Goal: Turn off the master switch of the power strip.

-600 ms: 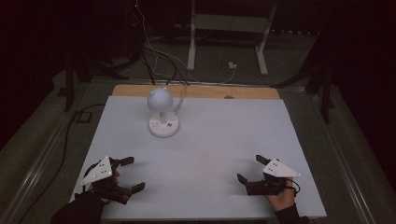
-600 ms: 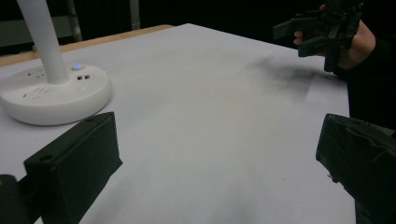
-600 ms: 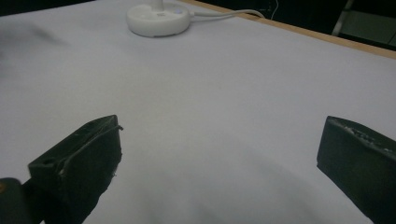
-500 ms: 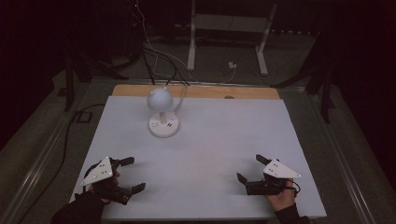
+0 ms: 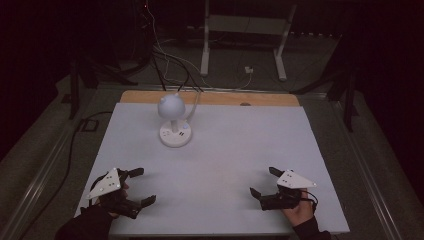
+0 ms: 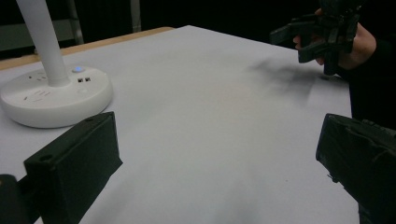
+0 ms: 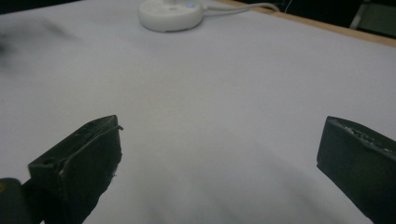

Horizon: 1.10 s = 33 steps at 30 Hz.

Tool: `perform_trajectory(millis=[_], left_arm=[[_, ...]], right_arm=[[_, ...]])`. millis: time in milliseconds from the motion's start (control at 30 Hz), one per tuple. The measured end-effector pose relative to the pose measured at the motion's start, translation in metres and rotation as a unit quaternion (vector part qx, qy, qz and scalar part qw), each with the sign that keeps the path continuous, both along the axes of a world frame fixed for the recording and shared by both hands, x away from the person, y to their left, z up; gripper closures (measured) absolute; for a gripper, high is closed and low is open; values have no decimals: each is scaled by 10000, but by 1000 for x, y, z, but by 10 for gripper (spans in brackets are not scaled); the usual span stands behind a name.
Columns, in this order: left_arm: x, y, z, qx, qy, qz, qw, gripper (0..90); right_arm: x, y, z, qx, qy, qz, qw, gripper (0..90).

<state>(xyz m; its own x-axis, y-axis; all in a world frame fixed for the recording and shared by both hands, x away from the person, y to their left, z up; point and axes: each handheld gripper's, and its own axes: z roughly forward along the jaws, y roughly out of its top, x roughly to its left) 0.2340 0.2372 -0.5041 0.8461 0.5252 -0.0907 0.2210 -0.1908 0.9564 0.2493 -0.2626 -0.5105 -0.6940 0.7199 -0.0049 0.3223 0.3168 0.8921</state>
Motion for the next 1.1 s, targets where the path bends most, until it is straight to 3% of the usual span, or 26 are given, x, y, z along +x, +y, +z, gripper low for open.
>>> perform_trajectory(millis=[200,467,633,900,1100], left_arm=[[0,0,0,-13,-12,-17,10000,2],[-1,1,1,-48,-2,-21,10000,2],[-1,1,1,-56,-9,-41,10000,2],[-1,1,1,-56,-12,-36,10000,2],[-2,1,1,-55,-21,-48,10000,2]], right_arm=[[0,-2,4,109,-19,-95,9999,1],[0,3,10,28,131,-34,9999,1],[2,2,20,167,223,-82,9996,1],[9,9,33,98,180,8,9998,1],[17,15,41,186,143,66,9997,1]])
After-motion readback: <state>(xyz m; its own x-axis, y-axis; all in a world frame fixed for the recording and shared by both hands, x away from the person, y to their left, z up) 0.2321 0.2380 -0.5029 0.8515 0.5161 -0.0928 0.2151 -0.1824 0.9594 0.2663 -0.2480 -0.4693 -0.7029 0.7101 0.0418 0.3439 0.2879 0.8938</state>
